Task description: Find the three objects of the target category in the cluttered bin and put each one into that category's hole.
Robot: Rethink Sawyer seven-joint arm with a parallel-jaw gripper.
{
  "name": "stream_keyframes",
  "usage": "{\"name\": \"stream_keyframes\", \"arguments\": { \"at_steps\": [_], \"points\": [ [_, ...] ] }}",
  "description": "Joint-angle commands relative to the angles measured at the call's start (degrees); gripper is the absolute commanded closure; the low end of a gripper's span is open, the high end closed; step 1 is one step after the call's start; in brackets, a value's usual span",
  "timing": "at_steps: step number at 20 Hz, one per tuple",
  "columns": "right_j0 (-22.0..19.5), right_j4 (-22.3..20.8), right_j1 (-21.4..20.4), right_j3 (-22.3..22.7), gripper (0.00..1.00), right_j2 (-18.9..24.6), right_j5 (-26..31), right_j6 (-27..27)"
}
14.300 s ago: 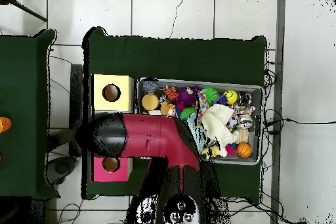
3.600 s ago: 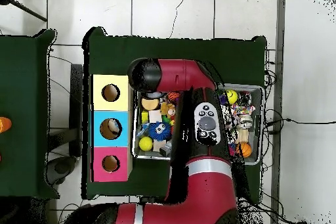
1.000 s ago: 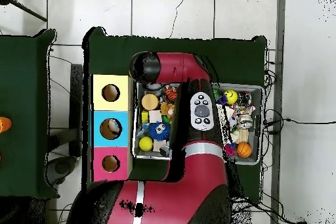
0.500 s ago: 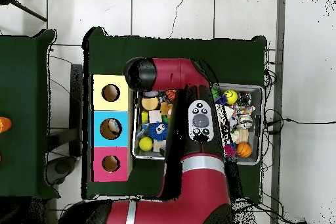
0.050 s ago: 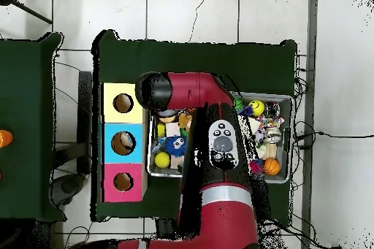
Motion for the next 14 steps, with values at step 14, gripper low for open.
{"name": "stream_keyframes", "arguments": {
  "at_steps": [14],
  "points": [
    [-1.69,-1.38,5.16,5.49,0.00,1.51,-8.23,5.90]
  ]
}}
